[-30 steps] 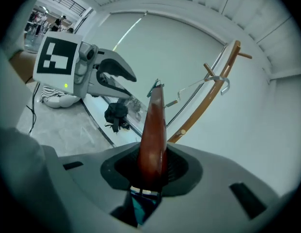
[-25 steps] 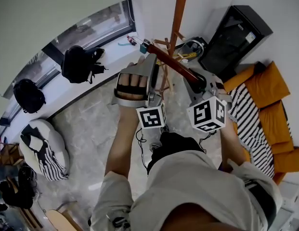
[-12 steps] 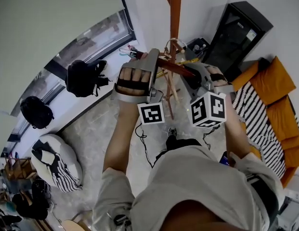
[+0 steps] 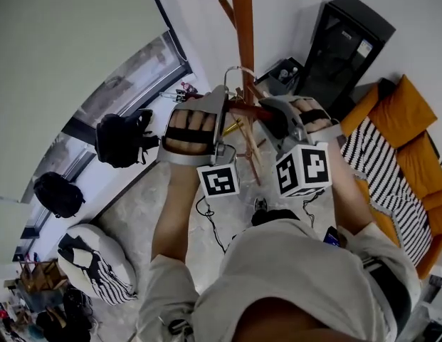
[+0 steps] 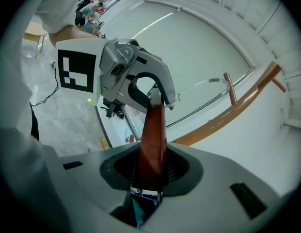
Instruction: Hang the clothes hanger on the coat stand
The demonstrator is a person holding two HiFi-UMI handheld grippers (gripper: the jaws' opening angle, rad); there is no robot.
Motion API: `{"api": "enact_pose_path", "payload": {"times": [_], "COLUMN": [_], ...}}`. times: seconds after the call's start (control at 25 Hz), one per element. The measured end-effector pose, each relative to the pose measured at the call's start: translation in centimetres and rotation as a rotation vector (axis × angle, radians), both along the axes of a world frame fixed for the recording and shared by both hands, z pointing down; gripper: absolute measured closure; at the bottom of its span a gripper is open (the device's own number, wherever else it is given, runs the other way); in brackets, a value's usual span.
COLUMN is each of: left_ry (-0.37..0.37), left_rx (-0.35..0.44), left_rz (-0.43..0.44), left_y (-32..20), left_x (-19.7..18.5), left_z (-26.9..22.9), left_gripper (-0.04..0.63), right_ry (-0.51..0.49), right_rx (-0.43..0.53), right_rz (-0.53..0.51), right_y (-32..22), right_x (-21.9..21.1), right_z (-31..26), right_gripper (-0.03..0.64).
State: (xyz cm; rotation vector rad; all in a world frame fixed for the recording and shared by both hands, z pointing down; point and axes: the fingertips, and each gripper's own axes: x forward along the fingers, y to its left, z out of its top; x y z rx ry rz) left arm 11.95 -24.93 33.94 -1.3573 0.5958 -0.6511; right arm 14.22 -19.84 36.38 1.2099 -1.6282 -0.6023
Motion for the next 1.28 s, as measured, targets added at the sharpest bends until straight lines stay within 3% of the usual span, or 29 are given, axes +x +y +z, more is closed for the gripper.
{"api": "enact_pose_path", "payload": {"times": [0.4, 0.64, 1.08, 1.28], "left_ry": [0.019, 0.046, 0.059, 0.079], "left_rx": [-0.189, -0.168, -0.173, -0.117], "left_rz": [0.037, 0.136, 0.405, 0.505], "left_y": [-3.3, -6.2, -7.5, -7.2], "left_x": [0.7, 0.1, -2.4, -3.4], "left_z": [2.1, 1.0, 0.0, -1.3], "left_gripper": [0.471, 0.469, 0.469, 0.469], "right_ry": [0.147, 0.250, 0.296, 0.338], "right_rx": [0.097, 0.135, 0.157, 0.164], "right_rz": [0.070, 0.148, 0.416, 0.490], "right_y": [-3.1, -5.6, -6.7, -6.4], "right_x": [0.3, -1.0, -5.0, -6.4], "right_z": [-0.3, -1.1, -2.6, -3.3], "right_gripper": [0.463, 0.495, 0.459, 0.485]}}
